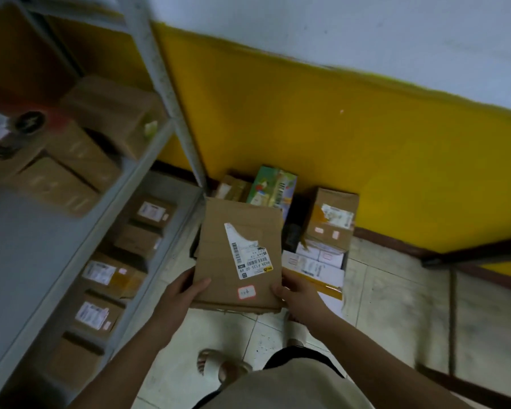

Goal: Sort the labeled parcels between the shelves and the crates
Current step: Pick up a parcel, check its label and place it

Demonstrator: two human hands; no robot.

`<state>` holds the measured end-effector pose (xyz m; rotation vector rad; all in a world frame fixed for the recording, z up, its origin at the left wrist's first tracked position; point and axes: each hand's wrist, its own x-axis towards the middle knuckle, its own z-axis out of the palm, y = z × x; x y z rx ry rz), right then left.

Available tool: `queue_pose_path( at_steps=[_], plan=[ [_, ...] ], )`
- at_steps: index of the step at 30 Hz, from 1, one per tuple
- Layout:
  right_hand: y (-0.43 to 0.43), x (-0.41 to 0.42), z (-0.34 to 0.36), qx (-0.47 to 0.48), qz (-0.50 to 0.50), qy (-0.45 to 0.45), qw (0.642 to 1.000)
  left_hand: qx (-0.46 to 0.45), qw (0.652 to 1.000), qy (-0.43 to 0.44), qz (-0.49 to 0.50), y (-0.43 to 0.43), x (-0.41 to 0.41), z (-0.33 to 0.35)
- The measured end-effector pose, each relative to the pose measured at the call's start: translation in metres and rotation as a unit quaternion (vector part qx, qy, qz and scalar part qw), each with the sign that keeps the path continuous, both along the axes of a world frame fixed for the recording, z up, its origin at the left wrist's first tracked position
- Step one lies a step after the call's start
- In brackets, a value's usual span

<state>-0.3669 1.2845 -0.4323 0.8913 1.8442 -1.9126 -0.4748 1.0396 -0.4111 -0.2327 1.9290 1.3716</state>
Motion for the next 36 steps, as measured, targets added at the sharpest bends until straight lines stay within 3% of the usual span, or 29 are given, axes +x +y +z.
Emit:
queue_pose_path(
  at_steps=[10,19,25,36],
  plan=[
    [0.136,0.036,-0.076,0.040,-0.040,-0.065,0.996,-0.040,0.992,-0.112,-0.043,0.152,0.019,-0.080],
    [0.176,0.042,-0.174,0.082,-0.055,-0.093,0.991,-0.103,0.964,-0.219,-0.112,0.191,0.025,-0.200],
    [0.159,0.059,-0.231,0.068,-0.089,-0.133,0.985,-0.121,0.959,-0.207,-0.152,0.197,0.013,-0.246],
    [0.151,0.066,-0.271,0.066,-0.163,-0.133,0.975,-0.105,0.961,-0.186,-0.176,0.209,0.005,-0.293]
  ],
)
